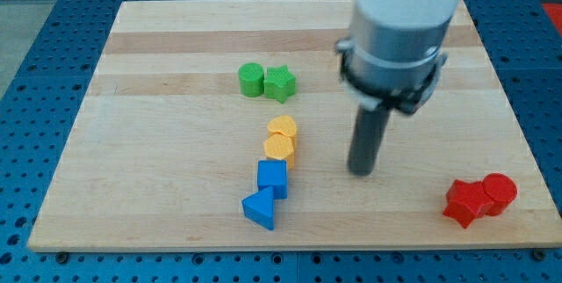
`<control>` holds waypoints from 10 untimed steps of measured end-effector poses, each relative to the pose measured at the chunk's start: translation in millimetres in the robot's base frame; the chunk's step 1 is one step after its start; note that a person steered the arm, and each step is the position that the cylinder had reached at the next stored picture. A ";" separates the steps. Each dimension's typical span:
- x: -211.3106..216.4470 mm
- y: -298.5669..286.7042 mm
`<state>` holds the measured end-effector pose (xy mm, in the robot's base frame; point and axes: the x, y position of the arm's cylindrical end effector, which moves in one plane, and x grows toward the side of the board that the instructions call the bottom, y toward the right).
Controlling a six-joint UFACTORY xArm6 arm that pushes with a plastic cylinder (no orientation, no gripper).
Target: Move your arm to the bottom of red circle
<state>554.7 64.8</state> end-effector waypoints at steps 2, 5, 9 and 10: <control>64.2 7.9; 63.3 92.3; 63.1 167.6; 63.1 186.5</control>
<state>617.7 251.3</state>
